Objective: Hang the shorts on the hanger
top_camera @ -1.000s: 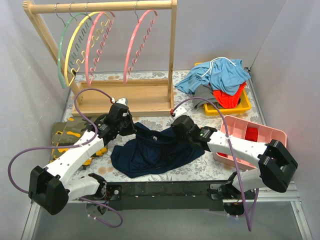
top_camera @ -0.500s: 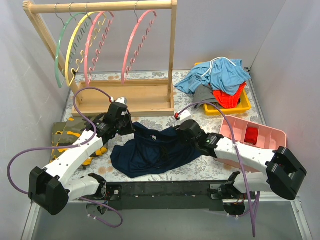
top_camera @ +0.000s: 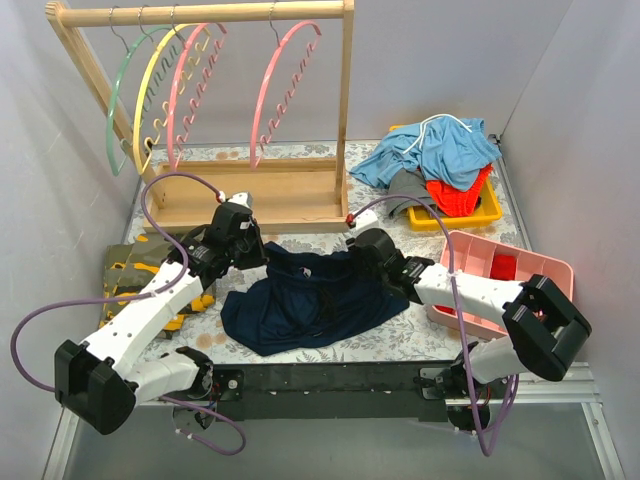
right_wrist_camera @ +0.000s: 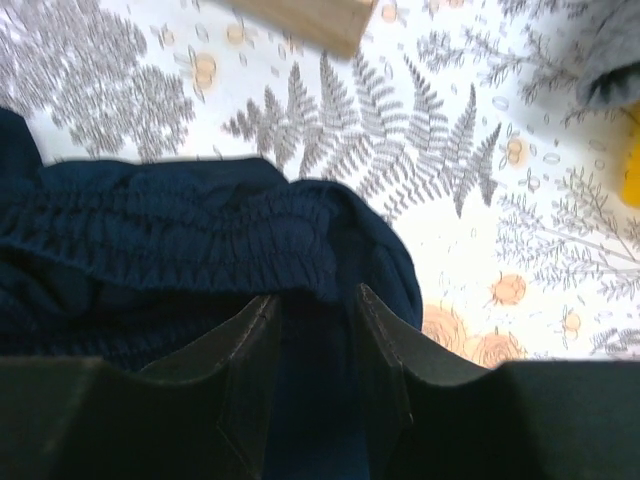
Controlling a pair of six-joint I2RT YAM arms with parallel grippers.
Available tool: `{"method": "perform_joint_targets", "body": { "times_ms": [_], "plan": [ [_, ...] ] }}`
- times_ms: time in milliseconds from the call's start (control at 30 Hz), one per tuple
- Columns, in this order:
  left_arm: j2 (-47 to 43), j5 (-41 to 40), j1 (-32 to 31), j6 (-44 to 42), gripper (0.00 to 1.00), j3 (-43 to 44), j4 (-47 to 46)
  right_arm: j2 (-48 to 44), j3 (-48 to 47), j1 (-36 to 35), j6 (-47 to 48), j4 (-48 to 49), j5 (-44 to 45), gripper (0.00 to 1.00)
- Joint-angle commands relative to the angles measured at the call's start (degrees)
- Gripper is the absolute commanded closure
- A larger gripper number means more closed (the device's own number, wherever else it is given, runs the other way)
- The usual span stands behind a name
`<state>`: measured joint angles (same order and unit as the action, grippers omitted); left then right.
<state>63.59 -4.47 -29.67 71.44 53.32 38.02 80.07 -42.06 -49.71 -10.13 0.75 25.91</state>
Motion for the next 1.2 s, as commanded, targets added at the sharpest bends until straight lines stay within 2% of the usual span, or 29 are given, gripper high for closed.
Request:
{"method": "perform_joint_targets", "body": {
  "times_ms": [0,167,233,300,400,600,733,833,967,1000,1100,1167],
  "plan": [
    [-2.68,0.78,0.58,-1.48,1.0,2.75,1.18,-0.8,-0.04,2.86,0.02,9.87,-2.7,0.58],
    [-3.91,0.95,0.58,-2.18,1.0,4.42,2.32,0.43,-0.21,4.1,-0.33,12.16,-7.62,0.64],
    [-5.14,0.95,0.58,-2.36,1.0,5.39,2.76,-0.53,-0.04,4.1,-0.68,12.08,-8.68,0.72],
    [-6.19,0.87,0.58,-2.53,1.0,6.18,3.2,-2.45,0.4,4.01,-1.29,12.08,-9.74,0.74],
    [-7.25,0.87,0.58,-2.62,1.0,7.15,4.16,-5.7,-1.08,4.01,-2.0,7.28,-10.09,0.97],
    [-9.36,-0.28,0.58,-3.32,1.0,12.06,6.89,-13.87,-9.25,4.1,-2.88,-3.64,-8.42,0.99],
    [-9.63,1.39,0.58,-3.67,1.0,14.26,8.03,-15.03,-14.61,4.1,-3.05,-11.28,-8.51,0.99],
    [-9.37,3.68,0.58,-3.5,1.0,17.25,9.34,-15.73,-22.07,4.01,-3.4,-19.19,-7.72,0.99],
    [-7.7,2.37,0.58,-4.29,1.0,25.49,11.72,-16.18,-35.16,4.01,-2.35,-27.72,-6.57,0.99],
    [-5.78,0.97,0.58,-4.9,1.0,30.65,12.68,-14.87,-43.02,4.1,-2.18,-32.0,-6.66,0.99],
    [-3.92,-0.01,0.58,-5.34,1.0,40.94,15.59,-11.96,-57.54,4.01,-1.65,-38.43,-8.15,0.99],
    [-2.95,-1.06,0.49,-5.43,1.0,44.57,16.73,-10.3,-64.43,3.92,-1.65,-40.91,-9.29,0.99]
  ]
}}
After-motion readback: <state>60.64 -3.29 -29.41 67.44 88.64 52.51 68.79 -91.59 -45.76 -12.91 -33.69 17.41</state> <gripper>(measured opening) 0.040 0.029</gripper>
